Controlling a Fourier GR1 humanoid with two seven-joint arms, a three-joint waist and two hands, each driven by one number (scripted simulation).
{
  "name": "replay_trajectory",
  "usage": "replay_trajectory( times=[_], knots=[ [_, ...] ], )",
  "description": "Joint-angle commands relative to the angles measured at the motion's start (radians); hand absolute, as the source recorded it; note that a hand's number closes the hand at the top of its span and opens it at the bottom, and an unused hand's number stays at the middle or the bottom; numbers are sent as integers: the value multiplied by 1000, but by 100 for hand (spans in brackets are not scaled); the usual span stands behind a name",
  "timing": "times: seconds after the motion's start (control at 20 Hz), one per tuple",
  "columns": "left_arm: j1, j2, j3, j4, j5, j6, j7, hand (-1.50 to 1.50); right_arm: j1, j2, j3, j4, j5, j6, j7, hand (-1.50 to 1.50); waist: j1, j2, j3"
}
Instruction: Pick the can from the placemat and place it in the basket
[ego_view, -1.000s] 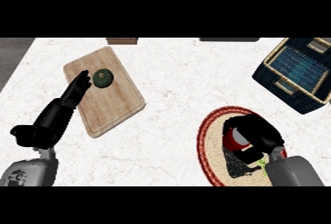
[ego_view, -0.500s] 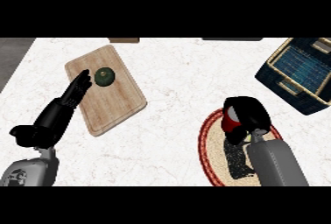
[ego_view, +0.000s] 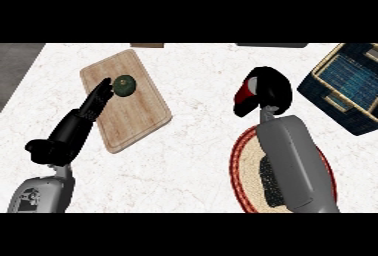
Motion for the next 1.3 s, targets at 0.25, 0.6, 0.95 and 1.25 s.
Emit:
replay_trajectory(
  times=[0.25, 0.6, 0.95, 1.25],
  knots=[
    [-3, -8, 4, 30, -27, 30, -21, 0, -188, 9, 83, -135, -70, -366, 118, 150, -17, -10, -1],
    [-41, 5, 36, 78, -4, 19, -4, 0, -231, 9, 84, -315, 32, -273, 333, 150, -47, -11, -1],
    [24, 4, 24, -7, -10, 19, 2, 0, -322, -136, -36, -271, 52, -117, 349, 150, -43, -10, -1],
    [-18, -4, 19, 35, -22, 23, -18, 0, -500, -190, -138, 0, 69, -237, 311, 150, -31, -4, -1]
  ],
)
